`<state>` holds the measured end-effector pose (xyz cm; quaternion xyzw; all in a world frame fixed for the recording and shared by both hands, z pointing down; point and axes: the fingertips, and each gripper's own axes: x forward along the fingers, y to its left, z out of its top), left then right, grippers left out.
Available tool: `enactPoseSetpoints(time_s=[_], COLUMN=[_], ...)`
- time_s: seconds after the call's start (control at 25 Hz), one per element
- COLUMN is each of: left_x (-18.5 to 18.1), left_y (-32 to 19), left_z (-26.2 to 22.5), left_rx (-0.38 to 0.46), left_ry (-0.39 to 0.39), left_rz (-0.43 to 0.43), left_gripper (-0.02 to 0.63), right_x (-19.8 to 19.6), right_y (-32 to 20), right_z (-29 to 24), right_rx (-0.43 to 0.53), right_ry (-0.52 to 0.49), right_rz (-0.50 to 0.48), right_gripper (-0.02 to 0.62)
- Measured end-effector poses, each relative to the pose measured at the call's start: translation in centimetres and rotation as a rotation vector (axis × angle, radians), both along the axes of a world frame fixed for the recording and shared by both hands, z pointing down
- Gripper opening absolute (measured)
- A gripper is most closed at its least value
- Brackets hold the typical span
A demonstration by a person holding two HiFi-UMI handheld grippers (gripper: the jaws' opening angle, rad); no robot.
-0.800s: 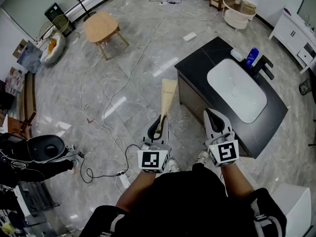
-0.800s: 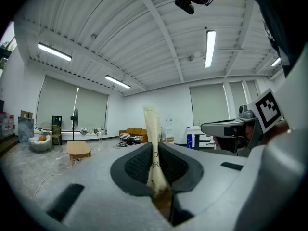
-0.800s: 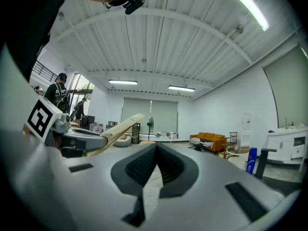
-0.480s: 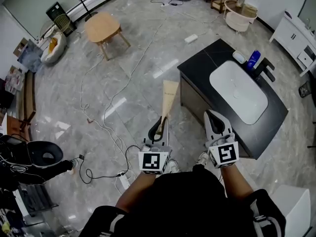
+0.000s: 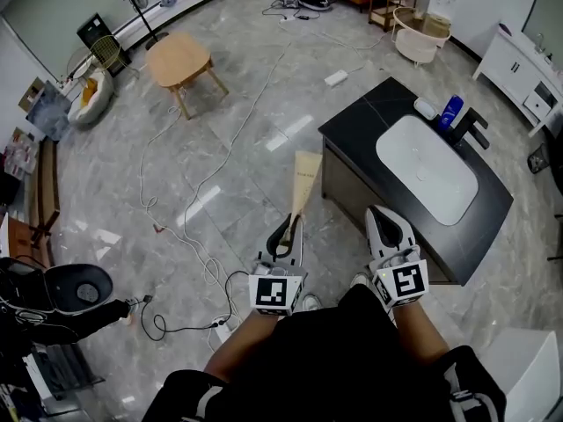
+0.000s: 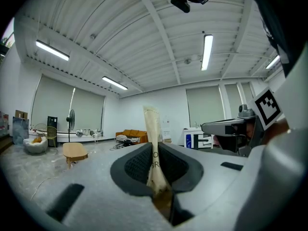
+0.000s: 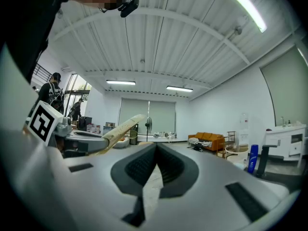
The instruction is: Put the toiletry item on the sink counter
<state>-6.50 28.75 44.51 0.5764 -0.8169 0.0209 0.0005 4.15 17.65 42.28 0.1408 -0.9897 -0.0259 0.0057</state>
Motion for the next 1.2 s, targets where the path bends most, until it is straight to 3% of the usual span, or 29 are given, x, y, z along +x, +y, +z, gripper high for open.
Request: enactPoseSetpoints(time_s=[0.36,0.64,0.84,1.2], left_x=[-2.8,-5.8,-7.2,-9.3], left_y=[-4.0,-12.4,-18.2,-26.2], left_z=[1.2,0.8,1.0,2.4], left_rx=[-0.020,-0.050,-0.055,-0.150], left_ry=[-0.004,-0.011,0.000,0.010], left_rz=[0.023,0.063,0.067,0.048], left_gripper=[0.045,0.044,0.044,0.046], right_x=[-2.0,-4.8,-5.4,-7.1], right_y=[-4.9,-12.6,-19.1,-27.2], right_z=[1.0,-0.9,-1.4,-0.8], right_rx=[-0.001,0.026,0.046,0.014], right_ry=[0.016,-0.038,-0.022,-0.033], right_rz=[0.021,-0.001,0.006,-0.003], right_gripper=[0.006,0.006,0.006,0.006])
